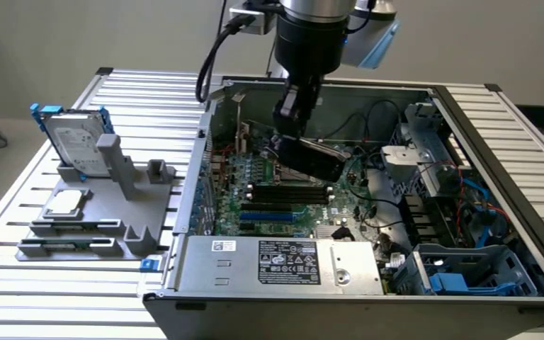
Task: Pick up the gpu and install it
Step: 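Insert the gpu into the slot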
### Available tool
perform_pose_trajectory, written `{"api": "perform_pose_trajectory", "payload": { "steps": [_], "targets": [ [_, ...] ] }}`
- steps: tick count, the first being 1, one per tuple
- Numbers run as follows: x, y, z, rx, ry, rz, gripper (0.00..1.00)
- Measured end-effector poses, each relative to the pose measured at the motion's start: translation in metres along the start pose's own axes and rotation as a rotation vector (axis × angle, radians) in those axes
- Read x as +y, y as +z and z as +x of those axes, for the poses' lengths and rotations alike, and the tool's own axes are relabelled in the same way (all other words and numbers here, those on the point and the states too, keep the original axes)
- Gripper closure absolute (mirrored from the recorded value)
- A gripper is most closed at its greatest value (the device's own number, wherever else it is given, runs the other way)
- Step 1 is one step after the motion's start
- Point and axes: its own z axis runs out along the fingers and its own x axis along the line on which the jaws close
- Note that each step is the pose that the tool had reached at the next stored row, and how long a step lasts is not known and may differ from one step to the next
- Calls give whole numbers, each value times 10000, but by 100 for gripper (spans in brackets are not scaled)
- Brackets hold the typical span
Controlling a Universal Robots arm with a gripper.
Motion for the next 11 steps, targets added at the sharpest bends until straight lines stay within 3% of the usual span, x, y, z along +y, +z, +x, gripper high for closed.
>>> {"api": "perform_pose_trajectory", "payload": {
  "steps": [11],
  "targets": [
    [-1, 24, 0, 40, -2006, 34, 74]
  ]
}}
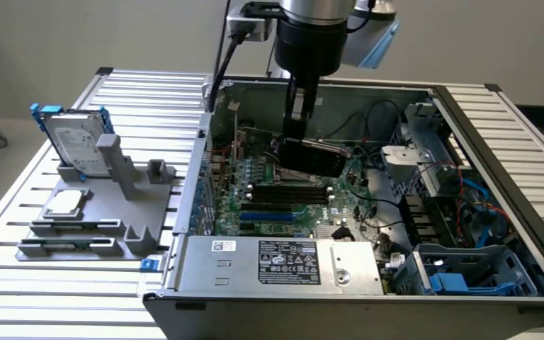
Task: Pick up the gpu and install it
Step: 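Insert the gpu into the slot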
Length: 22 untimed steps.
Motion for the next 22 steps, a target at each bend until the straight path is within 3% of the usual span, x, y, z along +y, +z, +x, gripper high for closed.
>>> {"api": "perform_pose_trajectory", "payload": {
  "steps": [12, 15, 18, 22],
  "targets": [
    [3, 61, 2, 2, -2140, 32, 74],
    [11, 91, 47, -69, -2250, 69, 74],
    [15, 110, 111, -77, -2278, 91, 74],
    [126, 182, 176, -97, -2280, 89, 74]
  ]
}}
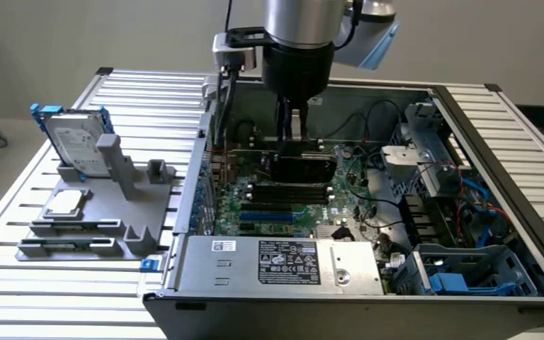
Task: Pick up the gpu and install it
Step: 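Insert the gpu into the slot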
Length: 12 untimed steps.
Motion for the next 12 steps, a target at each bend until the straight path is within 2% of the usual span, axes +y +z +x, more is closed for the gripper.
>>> {"api": "perform_pose_trajectory", "payload": {
  "steps": [2, 4, 12],
  "targets": [
    [65, 36, 7, 1, 1, -1, 74],
    [93, 73, 9, 0, 3, 1, 74],
    [102, 219, 57, -1, 9, 13, 74]
  ]
}}
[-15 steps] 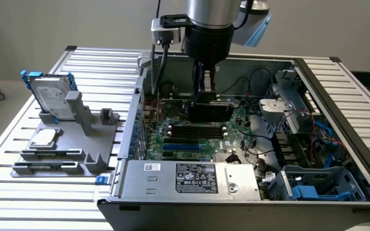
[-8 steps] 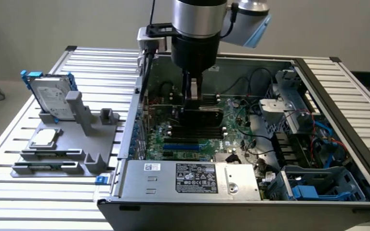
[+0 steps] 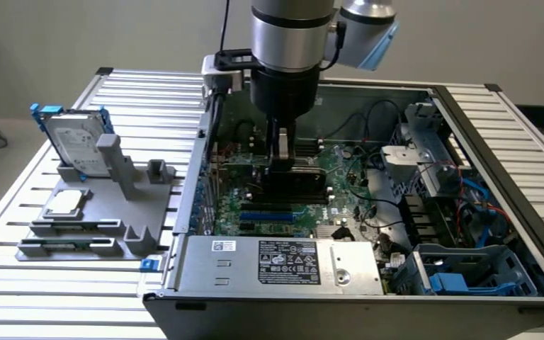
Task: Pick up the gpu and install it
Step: 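Insert the gpu into the slot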
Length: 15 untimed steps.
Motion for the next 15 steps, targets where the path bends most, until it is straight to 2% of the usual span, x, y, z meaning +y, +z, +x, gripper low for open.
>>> {"api": "perform_pose_trajectory", "payload": {
  "steps": [9, 15],
  "targets": [
    [28, 164, 18, -3, 163, 12, 74],
    [33, 183, 19, -2, 187, 12, 74]
  ]
}}
